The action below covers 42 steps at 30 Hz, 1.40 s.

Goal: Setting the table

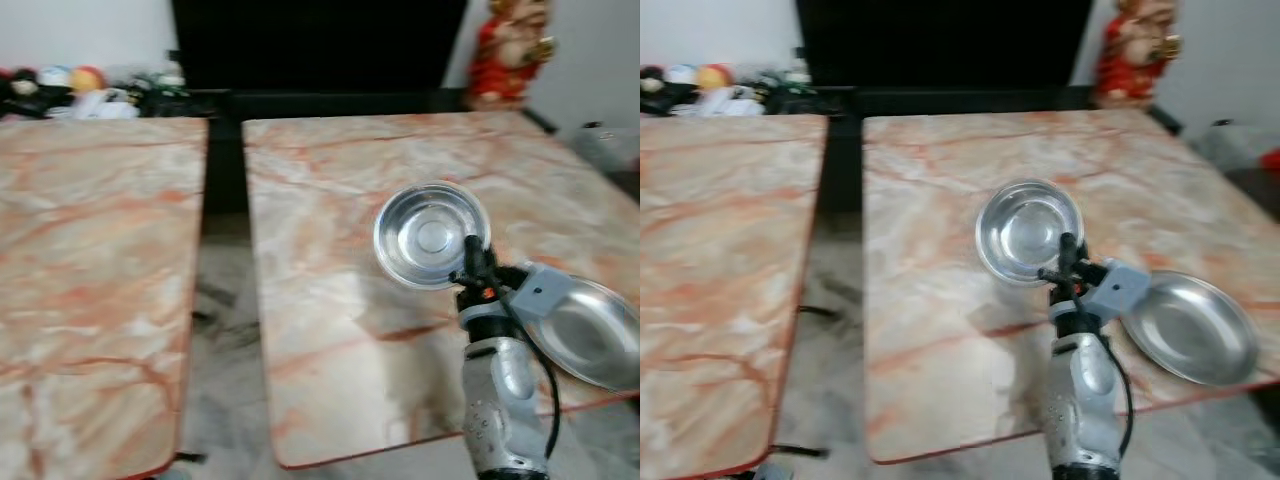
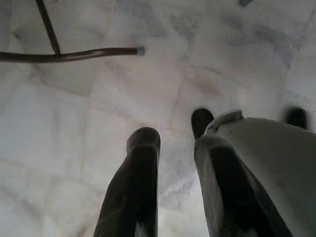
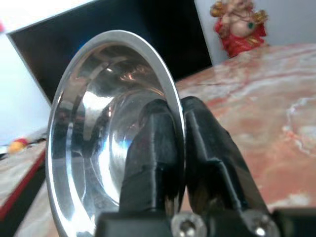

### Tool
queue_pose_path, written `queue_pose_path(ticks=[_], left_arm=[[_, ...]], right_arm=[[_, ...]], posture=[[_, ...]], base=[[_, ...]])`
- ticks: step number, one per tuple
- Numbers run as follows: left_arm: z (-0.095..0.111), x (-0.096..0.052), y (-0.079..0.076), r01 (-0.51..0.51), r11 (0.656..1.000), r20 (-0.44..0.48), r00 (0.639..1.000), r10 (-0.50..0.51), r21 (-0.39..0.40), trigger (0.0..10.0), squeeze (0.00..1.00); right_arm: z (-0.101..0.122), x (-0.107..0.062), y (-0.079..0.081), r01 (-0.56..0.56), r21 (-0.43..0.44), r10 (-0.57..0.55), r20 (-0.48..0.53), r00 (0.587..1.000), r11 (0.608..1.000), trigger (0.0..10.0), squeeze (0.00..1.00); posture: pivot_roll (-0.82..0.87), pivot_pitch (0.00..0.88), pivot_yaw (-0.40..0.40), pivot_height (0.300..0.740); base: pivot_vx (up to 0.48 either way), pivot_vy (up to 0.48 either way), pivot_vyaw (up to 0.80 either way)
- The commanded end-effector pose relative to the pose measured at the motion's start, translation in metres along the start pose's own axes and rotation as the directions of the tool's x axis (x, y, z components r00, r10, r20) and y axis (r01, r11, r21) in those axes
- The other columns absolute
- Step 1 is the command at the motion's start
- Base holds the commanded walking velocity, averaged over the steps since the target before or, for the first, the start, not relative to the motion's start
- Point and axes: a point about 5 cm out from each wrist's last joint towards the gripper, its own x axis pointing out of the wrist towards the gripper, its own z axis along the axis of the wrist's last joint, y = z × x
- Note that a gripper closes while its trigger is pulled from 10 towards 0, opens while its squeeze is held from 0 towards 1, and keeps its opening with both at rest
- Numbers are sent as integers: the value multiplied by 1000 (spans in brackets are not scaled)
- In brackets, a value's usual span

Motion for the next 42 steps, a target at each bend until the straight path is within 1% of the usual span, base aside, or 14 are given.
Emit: queue_pose_path(ticks=[1,2,5,9,11,13,22,24,28,32,33,37,39,42], left_arm=[[-5,-1,-4,16,1000,-17,1000,-16,18,10000,0],[-4,-1,-4,16,1000,-13,1000,-16,19,10000,0],[-3,-1,-4,20,1000,-10,1000,-19,22,10000,0],[0,0,-5,22,1000,1,1000,-22,20,10000,0],[-1,0,-5,14,1000,2,1000,-14,-4,10000,0],[-4,-1,-6,21,1000,-10,1000,-21,5,10000,0],[-8,-2,-2,14,1000,-24,1000,-14,7,10000,0],[-7,-2,-1,11,1000,-22,1000,-11,9,10000,0],[-7,-2,0,11,1000,-21,1000,-10,11,10000,0],[-5,-1,-2,20,999,-19,1000,-20,25,10000,0],[-3,0,-5,32,999,-16,999,-31,39,10000,0],[-3,0,-7,39,998,-14,999,-38,52,10000,0],[-3,0,-7,42,998,-14,999,-41,56,10000,0],[-3,0,-7,42,997,-15,999,-42,57,10000,0]], right_arm=[[9,0,-1,-2,-11,3,38,999,1000,10000,0],[8,0,0,-2,-10,2,38,999,1000,10000,0],[10,0,0,4,-8,-4,43,999,1000,10000,0],[16,5,0,13,-13,-12,69,998,1000,10000,0],[19,5,-5,40,-21,-38,77,996,999,10000,0],[20,6,-11,75,-31,-73,78,994,997,10000,0],[36,11,-23,218,36,-221,121,968,975,10000,0],[37,9,-21,253,63,-258,94,962,966,10000,0],[35,7,-20,274,59,-277,64,959,960,10000,0],[31,1,-18,303,125,-306,8,952,945,10000,0],[26,-3,-18,328,158,-325,-48,945,931,10000,0],[24,-5,-18,331,167,-322,-78,944,929,10000,0],[21,-7,-19,356,165,-336,-135,932,920,10000,0],[21,-8,-21,372,164,-348,-155,924,914,10000,0]], posture=[[12,37,-14,740],[7,19,-11,740],[5,21,-7,740],[0,58,-6,740],[4,60,-8,740],[5,82,-6,740],[4,124,-5,740],[-3,129,-6,740],[-3,129,-6,740],[-10,134,-5,740],[-13,138,-6,740],[-13,139,-5,740],[-13,140,-6,740],[-13,140,-6,740]], base=[[0,-439,0],[0,-428,0],[0,-426,0],[0,-174,0],[0,0,0],[0,0,0],[0,0,0],[0,0,0],[0,0,0],[0,0,0],[0,0,0],[0,0,0],[0,0,0],[0,0,0]])
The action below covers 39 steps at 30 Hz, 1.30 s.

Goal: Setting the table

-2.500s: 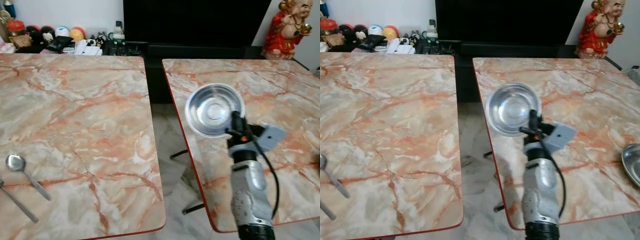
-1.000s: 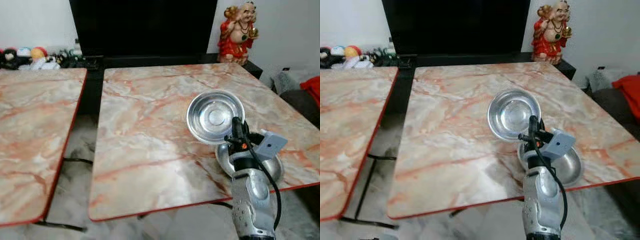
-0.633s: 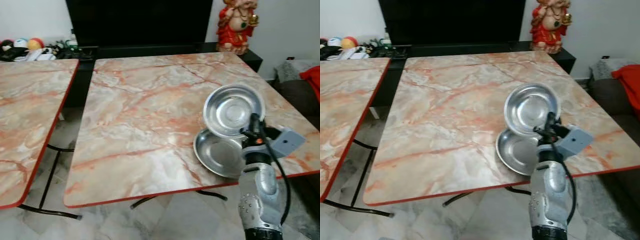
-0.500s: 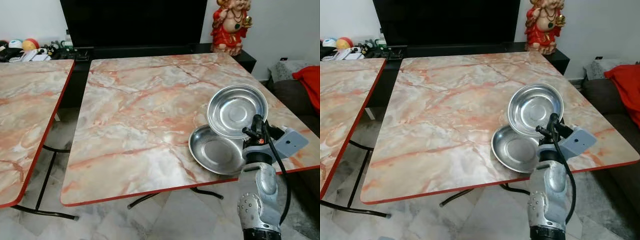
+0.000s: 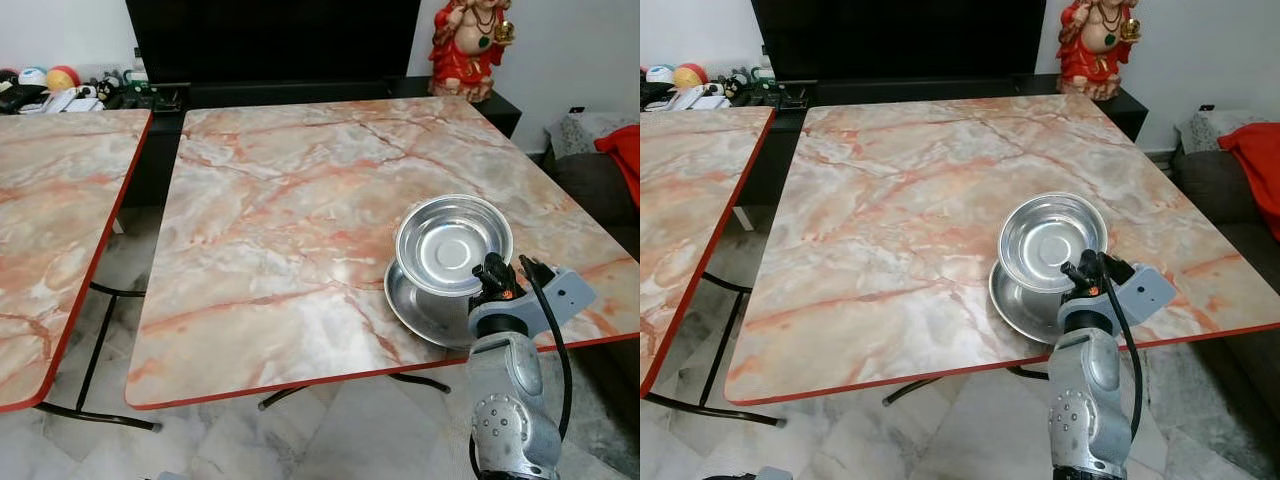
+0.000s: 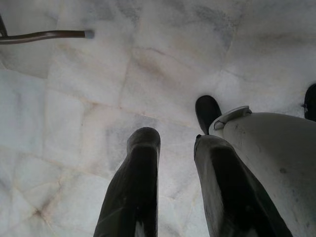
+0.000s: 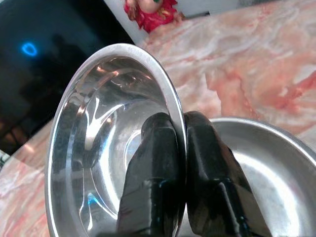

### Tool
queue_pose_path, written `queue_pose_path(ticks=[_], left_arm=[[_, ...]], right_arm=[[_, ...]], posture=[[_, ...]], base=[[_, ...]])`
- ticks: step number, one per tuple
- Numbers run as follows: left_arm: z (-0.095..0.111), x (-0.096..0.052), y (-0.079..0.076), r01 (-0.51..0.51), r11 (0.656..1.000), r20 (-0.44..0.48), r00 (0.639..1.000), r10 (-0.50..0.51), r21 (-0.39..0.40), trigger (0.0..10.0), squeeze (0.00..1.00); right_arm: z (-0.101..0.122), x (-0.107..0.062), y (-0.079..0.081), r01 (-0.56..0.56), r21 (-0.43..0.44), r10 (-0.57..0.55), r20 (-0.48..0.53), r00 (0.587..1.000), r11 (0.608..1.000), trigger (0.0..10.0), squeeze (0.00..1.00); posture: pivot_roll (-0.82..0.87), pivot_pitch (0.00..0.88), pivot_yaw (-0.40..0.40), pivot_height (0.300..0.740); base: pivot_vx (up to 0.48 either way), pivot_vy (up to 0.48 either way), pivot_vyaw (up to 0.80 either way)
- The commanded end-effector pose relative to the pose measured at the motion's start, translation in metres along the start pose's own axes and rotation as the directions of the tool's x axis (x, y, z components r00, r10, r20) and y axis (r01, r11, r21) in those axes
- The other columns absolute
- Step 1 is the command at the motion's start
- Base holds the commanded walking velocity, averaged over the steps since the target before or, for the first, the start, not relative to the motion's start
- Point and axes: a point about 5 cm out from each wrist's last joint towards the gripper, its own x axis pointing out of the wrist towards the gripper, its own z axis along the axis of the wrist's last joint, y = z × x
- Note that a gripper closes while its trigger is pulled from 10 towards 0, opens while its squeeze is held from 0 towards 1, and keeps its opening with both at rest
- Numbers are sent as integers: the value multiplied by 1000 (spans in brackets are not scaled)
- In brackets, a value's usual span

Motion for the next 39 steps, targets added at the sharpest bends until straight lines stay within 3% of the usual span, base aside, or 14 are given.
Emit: queue_pose_path(ticks=[1,10,18,35,38,39], left_arm=[[-7,-2,-3,14,1000,-23,1000,-14,8,10000,0],[-9,-2,-3,14,1000,-27,1000,-14,20,10000,0],[-9,-2,-4,19,999,-24,1000,-18,27,10000,0],[-8,-2,-5,27,999,-22,999,-26,32,10000,0],[-8,-2,-5,28,999,-22,999,-28,33,10000,0],[-8,-2,-5,29,999,-21,999,-28,33,10000,0]], right_arm=[[4,-4,-5,47,17,-47,-17,999,999,10000,0],[-2,-14,-13,119,33,-115,-108,987,992,10000,0],[-1,-12,-25,189,57,-182,-113,977,980,10000,0],[-11,-4,-23,170,60,-160,-150,976,984,10000,0],[-11,-1,-23,165,63,-155,-149,977,984,10000,165],[-11,-1,-23,163,63,-152,-149,977,985,10000,165]], posture=[[-16,142,-7,740],[-8,136,-7,740],[-13,119,-6,740],[-5,97,-5,740],[-5,91,-5,740],[-6,91,-5,740]], base=[[0,0,0],[0,0,0],[0,0,0],[0,0,0],[0,0,0],[0,0,0]])
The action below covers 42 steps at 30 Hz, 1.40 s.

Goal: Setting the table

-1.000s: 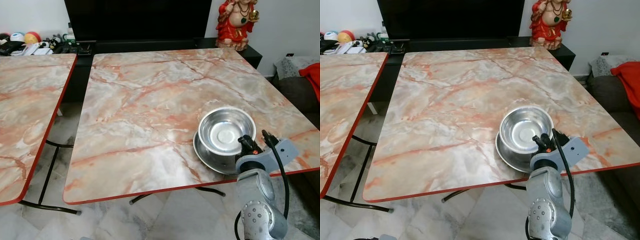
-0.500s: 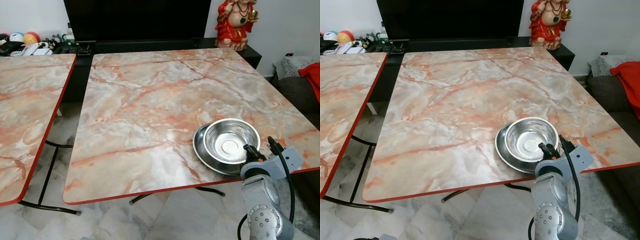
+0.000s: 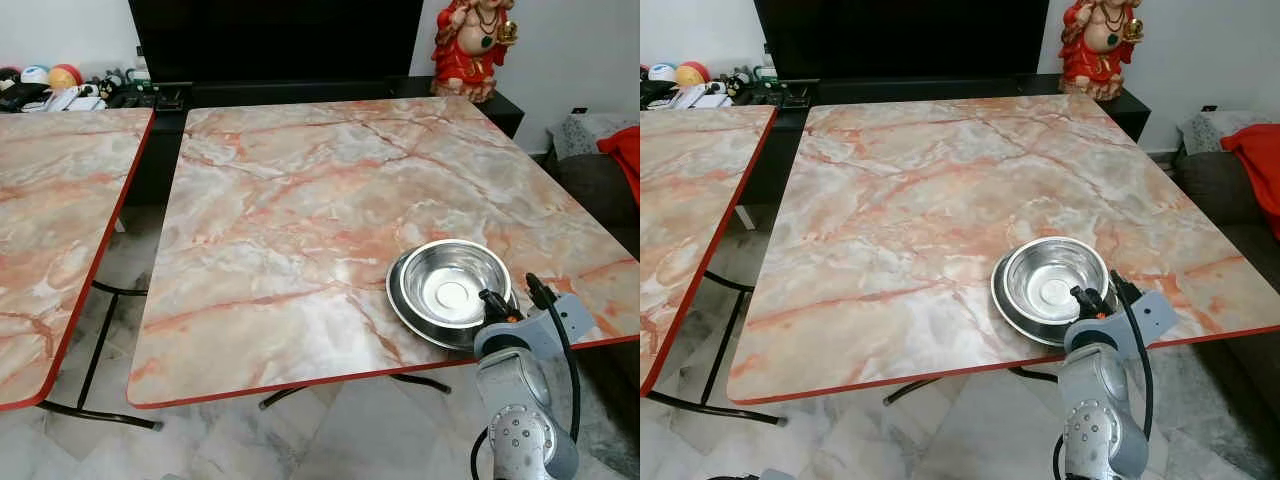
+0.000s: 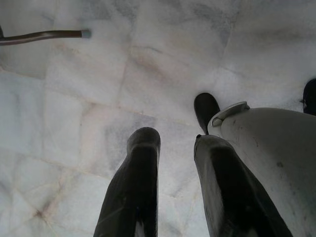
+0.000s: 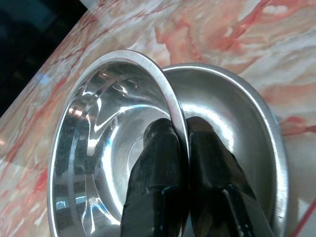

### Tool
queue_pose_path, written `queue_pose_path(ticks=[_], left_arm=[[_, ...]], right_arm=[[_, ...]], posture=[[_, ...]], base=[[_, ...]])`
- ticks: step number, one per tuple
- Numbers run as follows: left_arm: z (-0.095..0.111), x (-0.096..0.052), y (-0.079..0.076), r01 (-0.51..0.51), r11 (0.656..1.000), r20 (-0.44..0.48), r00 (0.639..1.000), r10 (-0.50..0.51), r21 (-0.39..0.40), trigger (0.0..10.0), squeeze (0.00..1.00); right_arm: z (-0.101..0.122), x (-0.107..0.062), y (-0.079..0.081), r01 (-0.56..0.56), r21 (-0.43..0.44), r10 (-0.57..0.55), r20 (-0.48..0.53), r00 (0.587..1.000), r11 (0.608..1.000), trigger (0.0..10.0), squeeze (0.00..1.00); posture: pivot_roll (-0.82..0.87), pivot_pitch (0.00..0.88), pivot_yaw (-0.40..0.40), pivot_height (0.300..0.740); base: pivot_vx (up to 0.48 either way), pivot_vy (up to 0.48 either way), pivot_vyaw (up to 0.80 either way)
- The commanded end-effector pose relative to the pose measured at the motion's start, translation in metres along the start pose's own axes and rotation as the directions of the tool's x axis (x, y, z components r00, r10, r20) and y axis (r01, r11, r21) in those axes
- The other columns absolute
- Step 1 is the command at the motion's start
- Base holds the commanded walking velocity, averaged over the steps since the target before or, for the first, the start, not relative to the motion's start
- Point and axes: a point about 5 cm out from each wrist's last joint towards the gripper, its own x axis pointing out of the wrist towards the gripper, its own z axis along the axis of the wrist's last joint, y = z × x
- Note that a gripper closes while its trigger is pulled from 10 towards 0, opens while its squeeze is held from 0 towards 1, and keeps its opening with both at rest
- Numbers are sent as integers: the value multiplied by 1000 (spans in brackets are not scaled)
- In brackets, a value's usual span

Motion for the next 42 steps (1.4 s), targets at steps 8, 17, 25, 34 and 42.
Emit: queue_pose_path(ticks=[8,17,25,34,42], left_arm=[[-5,-1,-3,18,1000,-15,1000,-17,14,10000,0],[-5,-1,-3,16,1000,-17,1000,-16,12,10000,0],[-5,-1,-3,16,1000,-14,1000,-16,9,10000,0],[-4,-1,-4,17,1000,-13,1000,-17,11,10000,0],[-4,-1,-4,17,1000,-13,1000,-17,13,10000,0]], right_arm=[[2,4,1,-3,17,3,14,1000,1000,10000,180],[-1,4,1,-3,19,3,8,1000,1000,10000,337],[-3,4,2,-1,19,1,-1,1000,1000,10000,580],[-7,3,-2,17,11,-17,-15,1000,1000,10000,376],[-8,0,-4,29,2,-29,-18,999,1000,10000,0]], posture=[[-1,108,-5,740],[-1,120,-4,740],[1,123,-3,740],[3,127,-4,740],[0,126,-4,740]], base=[[0,0,0],[0,0,0],[0,0,0],[0,0,0],[0,0,0]])
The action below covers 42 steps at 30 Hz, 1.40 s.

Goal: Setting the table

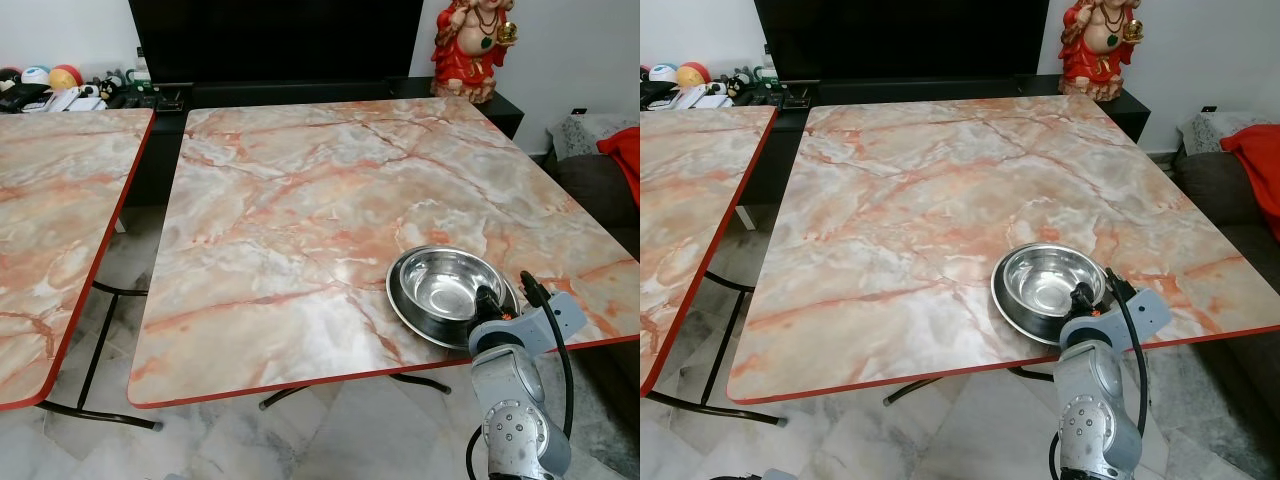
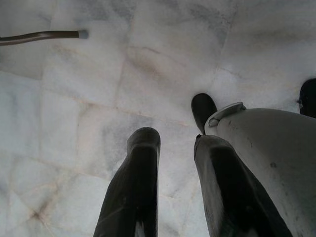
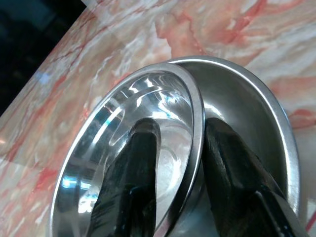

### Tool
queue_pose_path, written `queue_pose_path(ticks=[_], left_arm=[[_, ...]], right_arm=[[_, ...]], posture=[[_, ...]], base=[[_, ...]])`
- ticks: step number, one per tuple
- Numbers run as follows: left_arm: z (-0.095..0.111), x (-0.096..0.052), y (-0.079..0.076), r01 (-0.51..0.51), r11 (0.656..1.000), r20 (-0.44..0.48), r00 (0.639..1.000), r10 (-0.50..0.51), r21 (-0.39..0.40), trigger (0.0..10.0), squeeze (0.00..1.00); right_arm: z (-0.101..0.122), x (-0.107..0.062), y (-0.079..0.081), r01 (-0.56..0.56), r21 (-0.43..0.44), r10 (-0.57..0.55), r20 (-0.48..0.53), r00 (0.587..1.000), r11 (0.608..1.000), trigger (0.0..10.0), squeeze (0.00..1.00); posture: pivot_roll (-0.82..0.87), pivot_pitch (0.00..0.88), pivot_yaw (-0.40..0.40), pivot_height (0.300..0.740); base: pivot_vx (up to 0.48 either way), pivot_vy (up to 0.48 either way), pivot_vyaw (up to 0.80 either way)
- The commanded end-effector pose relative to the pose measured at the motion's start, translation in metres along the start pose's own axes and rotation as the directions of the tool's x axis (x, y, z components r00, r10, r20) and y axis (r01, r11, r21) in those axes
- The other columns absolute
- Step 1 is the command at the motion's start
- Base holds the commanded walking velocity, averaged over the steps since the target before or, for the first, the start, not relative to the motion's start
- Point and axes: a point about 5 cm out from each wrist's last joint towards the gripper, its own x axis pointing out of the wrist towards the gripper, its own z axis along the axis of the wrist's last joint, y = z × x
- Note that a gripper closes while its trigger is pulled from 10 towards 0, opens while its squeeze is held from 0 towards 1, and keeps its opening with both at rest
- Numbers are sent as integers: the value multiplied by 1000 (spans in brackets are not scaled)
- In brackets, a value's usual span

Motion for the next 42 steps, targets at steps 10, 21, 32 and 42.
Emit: queue_pose_path(ticks=[10,21,32,42], left_arm=[[-4,-1,-3,11,1000,-12,1000,-11,14,10000,0],[-3,-1,-3,10,1000,-12,1000,-10,11,10000,0],[-3,-1,-4,15,1000,-12,1000,-15,9,10000,0],[-3,0,-5,15,1000,-12,1000,-15,7,10000,0]], right_arm=[[-3,1,-11,69,-57,-69,-4,998,996,10000,0],[-7,1,-7,47,-59,-48,-16,999,997,10000,0],[0,-3,-7,65,-99,-60,56,997,993,10000,0],[5,-5,-4,70,-118,-56,116,992,991,10000,0]], posture=[[1,124,-5,740],[4,122,-7,740],[1,121,-7,740],[2,119,-8,740]], base=[[0,0,0],[0,0,0],[0,0,0],[0,0,0]])
